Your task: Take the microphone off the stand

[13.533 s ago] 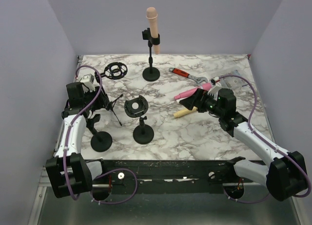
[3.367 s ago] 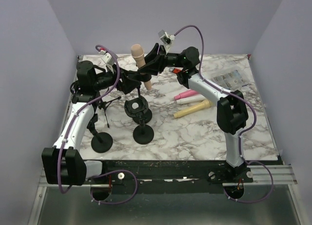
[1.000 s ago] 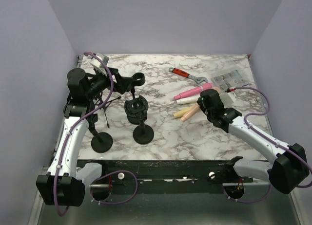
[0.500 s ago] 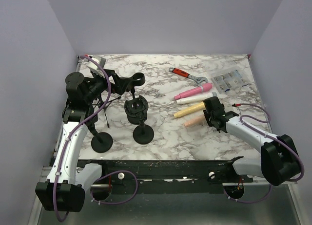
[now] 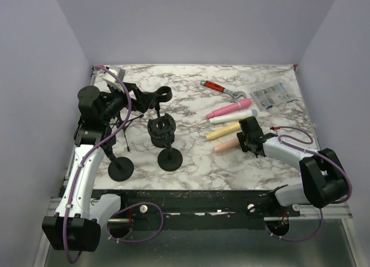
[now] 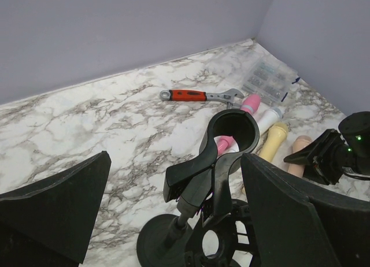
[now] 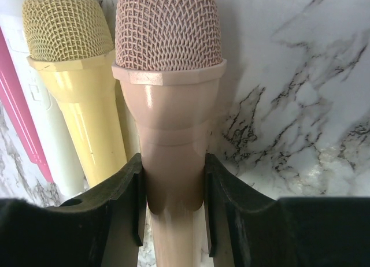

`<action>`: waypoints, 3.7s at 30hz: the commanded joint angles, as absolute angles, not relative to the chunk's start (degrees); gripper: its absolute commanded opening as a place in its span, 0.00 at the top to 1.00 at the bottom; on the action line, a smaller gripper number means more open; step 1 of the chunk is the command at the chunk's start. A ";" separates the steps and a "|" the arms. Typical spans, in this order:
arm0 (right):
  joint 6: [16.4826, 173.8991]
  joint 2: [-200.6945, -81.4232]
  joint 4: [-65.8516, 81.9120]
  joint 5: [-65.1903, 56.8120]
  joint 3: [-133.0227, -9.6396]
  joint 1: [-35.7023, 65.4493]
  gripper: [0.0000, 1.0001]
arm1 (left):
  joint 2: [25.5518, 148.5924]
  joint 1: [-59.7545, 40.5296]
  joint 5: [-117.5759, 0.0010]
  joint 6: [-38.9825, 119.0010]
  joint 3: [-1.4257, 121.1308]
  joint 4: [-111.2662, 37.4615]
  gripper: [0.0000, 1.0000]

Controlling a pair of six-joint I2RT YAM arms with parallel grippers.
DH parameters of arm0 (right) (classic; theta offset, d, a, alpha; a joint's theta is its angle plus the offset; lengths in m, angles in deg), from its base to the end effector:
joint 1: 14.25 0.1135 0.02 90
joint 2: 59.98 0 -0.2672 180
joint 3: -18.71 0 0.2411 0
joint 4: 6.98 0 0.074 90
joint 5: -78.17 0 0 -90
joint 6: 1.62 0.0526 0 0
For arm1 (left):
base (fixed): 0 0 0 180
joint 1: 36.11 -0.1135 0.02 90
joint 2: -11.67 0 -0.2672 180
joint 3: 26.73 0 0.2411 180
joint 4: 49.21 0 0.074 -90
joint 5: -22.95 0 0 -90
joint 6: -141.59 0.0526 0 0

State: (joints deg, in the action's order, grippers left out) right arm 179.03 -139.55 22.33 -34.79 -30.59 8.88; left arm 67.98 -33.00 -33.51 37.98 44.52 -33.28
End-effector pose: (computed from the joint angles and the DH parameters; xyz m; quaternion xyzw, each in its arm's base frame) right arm 0.2305 0.0761 0.1492 0.5689 0.7572 0.1105 0.3013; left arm 0.2207 -0.0411 0.3959 0.1389 0.6985 -0.3012 0.6341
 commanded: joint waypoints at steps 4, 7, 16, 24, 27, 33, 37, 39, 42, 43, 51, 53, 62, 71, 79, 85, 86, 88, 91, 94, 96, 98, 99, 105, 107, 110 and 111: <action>179.79 -140.91 19.11 -33.22 -29.38 7.89 0.79 | 67.15 -33.21 -33.99 37.35 44.11 -33.63 0.03; 179.38 -140.90 18.52 -33.27 -29.35 7.80 0.70 | 66.95 -33.21 -34.18 37.35 44.02 -33.73 0.03; 177.34 -139.73 16.46 -32.93 -29.18 7.81 0.41 | 66.27 -33.21 -34.15 37.14 43.47 -34.38 0.03; 176.13 -137.25 14.02 -32.23 -27.96 7.81 0.32 | 66.20 -33.18 -33.38 36.38 43.23 -34.53 0.03; 173.89 -135.70 12.78 -32.12 -27.62 7.81 0.26 | 66.23 -33.21 -33.63 36.38 43.19 -34.48 0.02; 167.15 -129.97 9.90 -32.30 -26.39 7.81 0.02 | 66.36 -33.19 -35.42 36.32 43.20 -34.41 0.02; 163.29 -126.02 9.32 -33.12 -25.26 7.81 0.00 | 68.15 -33.14 -33.05 36.21 44.60 -33.12 0.04; 162.30 -124.17 9.39 -33.48 -24.60 7.81 0.00 | 68.33 -33.18 -33.53 36.08 44.16 -33.41 0.04; 160.61 -122.03 8.04 -33.54 -23.11 7.81 0.00 | 69.42 -33.16 -32.44 36.03 44.89 -32.86 0.06; 160.33 -121.55 8.04 -33.41 -23.03 7.81 0.00 | 69.93 -33.12 -32.46 36.02 44.83 -32.94 0.07; 157.75 -119.76 6.03 -32.07 -24.10 7.79 0.00 | 71.70 -32.97 -34.39 36.60 44.78 -31.59 0.17; 157.02 -119.42 5.64 -31.74 -24.11 7.78 0.00 | 72.12 -32.50 -34.64 37.44 45.07 -30.54 0.21; 152.01 -113.70 7.35 -33.04 -25.55 7.80 0.00 | 70.43 -26.01 -46.94 42.93 42.68 -25.68 0.26; 147.86 -105.28 8.45 -35.64 -23.37 7.80 0.00 | 71.63 -23.28 -52.03 42.54 42.21 -20.33 0.29; 145.36 -101.84 7.97 -36.74 -21.58 7.81 0.00 | 68.64 -23.21 -55.53 41.68 37.54 -17.72 0.29; 143.84 -101.26 8.02 -36.79 -22.15 7.76 0.00 | 69.23 -22.65 -56.59 39.32 34.88 -18.57 0.30; 143.96 -100.92 7.97 -36.61 -21.91 7.79 0.00 | 69.16 -22.51 -57.04 39.01 34.52 -18.37 0.30; 144.26 -100.28 8.02 -36.61 -21.31 7.79 0.00 | 68.59 -22.40 -57.88 38.55 33.58 -18.31 0.29; 144.72 -99.45 8.02 -36.46 -20.42 7.80 0.00 | 68.01 -22.31 -58.00 38.04 33.19 -18.62 0.28; 144.63 -99.36 8.06 -36.46 -20.38 7.77 0.00 | 68.80 -22.18 -58.07 36.74 32.75 -18.11 0.28; 144.47 -99.40 8.37 -36.55 -20.65 7.77 0.00 | 69.12 -21.77 -58.84 35.92 32.29 -17.59 0.28; 144.37 -99.23 8.57 -36.70 -20.78 7.80 0.00 | 68.91 -21.44 -59.62 35.68 32.30 -17.51 0.28; 144.36 -99.24 8.57 -36.69 -20.83 7.81 0.00 | 68.63 -21.45 -59.66 35.76 32.42 -17.77 0.28; 144.20 -99.52 8.65 -36.22 -20.75 7.80 0.00 | 69.03 -21.42 -58.47 36.30 35.07 -17.09 0.20; 143.97 -99.68 8.66 -35.88 -20.81 7.80 0.00 | 69.06 -21.43 -57.28 36.24 36.40 -16.63 0.13; 142.72 -99.98 8.34 -34.90 -21.06 7.81 0.00 | 68.84 -21.43 -55.28 36.12 38.63 -15.71 0.06; 142.34 -100.06 8.27 -34.61 -21.15 7.74 0.00 | 68.87 -21.43 -54.46 36.12 39.35 -15.13 0.04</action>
State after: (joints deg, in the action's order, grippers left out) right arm 144.73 -99.83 7.51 -34.88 -20.93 8.12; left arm 68.02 -21.72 -56.74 34.73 37.00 -23.99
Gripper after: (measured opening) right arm 0.998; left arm 0.908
